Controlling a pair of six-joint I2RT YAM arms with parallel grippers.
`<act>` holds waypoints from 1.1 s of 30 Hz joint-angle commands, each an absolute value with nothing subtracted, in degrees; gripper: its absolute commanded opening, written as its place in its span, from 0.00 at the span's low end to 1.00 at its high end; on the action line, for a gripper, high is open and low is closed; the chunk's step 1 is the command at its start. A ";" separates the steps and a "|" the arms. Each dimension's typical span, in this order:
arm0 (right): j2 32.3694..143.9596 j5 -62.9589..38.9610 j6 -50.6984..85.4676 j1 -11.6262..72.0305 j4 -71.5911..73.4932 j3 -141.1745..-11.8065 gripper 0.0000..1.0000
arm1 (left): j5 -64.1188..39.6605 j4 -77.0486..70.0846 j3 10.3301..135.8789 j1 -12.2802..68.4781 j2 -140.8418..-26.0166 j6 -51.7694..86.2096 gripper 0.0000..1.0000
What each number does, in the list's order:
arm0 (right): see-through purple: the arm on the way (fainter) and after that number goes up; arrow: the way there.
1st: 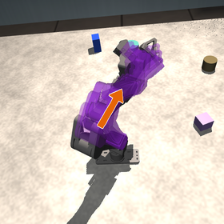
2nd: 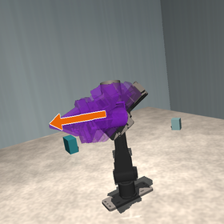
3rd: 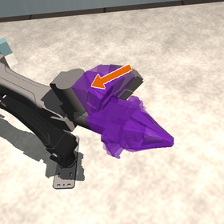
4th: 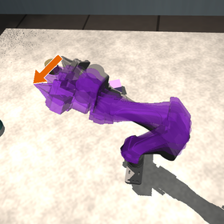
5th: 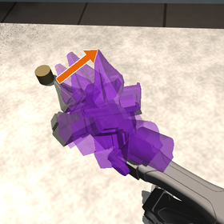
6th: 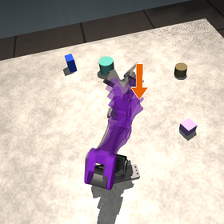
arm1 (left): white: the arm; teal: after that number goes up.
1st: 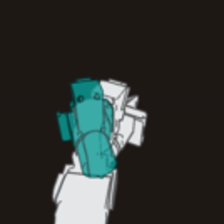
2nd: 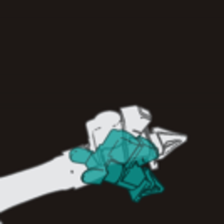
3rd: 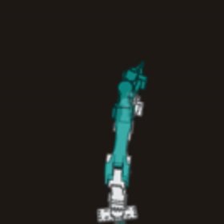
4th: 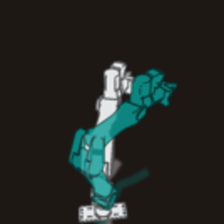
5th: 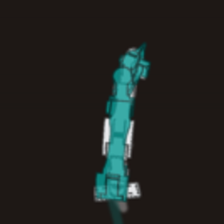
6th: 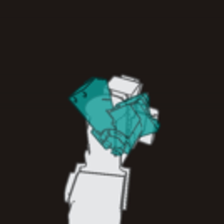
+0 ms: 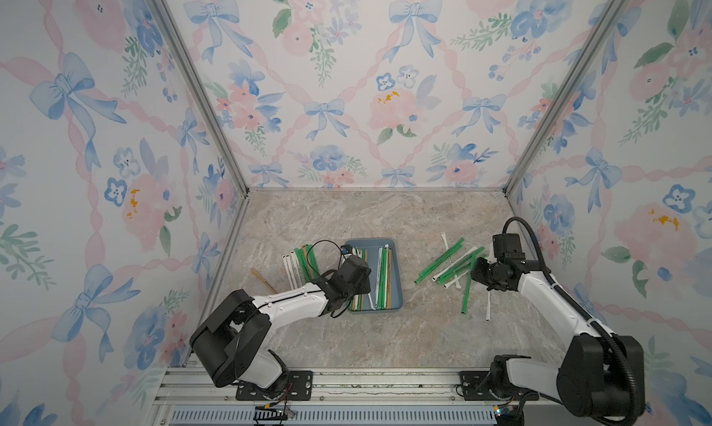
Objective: Put the straws into the storage box
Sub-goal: Place the straw in the storage box, then pick up the straw from the center of the board.
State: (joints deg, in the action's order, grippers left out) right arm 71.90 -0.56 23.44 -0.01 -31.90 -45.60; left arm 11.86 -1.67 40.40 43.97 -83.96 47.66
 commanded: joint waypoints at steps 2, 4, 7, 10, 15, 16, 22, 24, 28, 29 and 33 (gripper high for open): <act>75.45 -0.74 21.79 -0.27 -34.28 -45.90 0.38 | 13.70 -1.76 41.82 44.89 -84.21 45.92 0.47; 77.33 -0.90 21.92 -0.34 -34.06 -45.89 0.37 | 14.32 -1.76 41.84 45.27 -83.77 45.04 0.54; 79.63 -1.09 22.30 -0.29 -32.99 -45.79 0.37 | 14.65 -1.76 41.84 45.60 -83.29 44.16 0.61; 81.52 -2.24 22.50 -0.01 -31.72 -45.93 0.37 | 14.84 -1.84 41.76 45.80 -83.21 43.70 0.65; 85.08 -2.42 22.41 1.03 -30.51 -46.90 0.37 | 15.69 -1.86 41.06 46.10 -82.40 43.39 0.69; 85.99 -2.25 22.41 1.05 -30.29 -47.12 0.37 | 15.71 -1.87 40.95 46.11 -82.19 43.29 0.69; 90.42 -1.25 22.50 1.05 -30.99 -48.73 0.30 | 14.63 -2.02 41.08 46.05 -83.05 42.10 0.67; 90.62 -1.34 22.31 1.05 -30.82 -48.69 0.25 | 15.27 -2.00 40.86 46.03 -82.76 42.38 0.67; 90.10 -1.19 22.15 1.05 -30.81 -48.32 0.16 | 16.40 -1.96 39.96 46.14 -80.48 42.37 0.67; 89.96 -1.22 22.10 1.05 -30.88 -48.34 0.14 | 16.93 -1.95 39.59 46.07 -79.52 42.36 0.68; 88.78 -1.32 21.88 1.05 -30.88 -48.03 0.07 | 19.54 -1.89 36.65 46.03 -75.72 42.13 0.69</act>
State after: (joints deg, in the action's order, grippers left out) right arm 89.78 -1.65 22.15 0.60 -30.20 -47.86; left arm 16.64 -2.15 39.09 45.80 -78.50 43.48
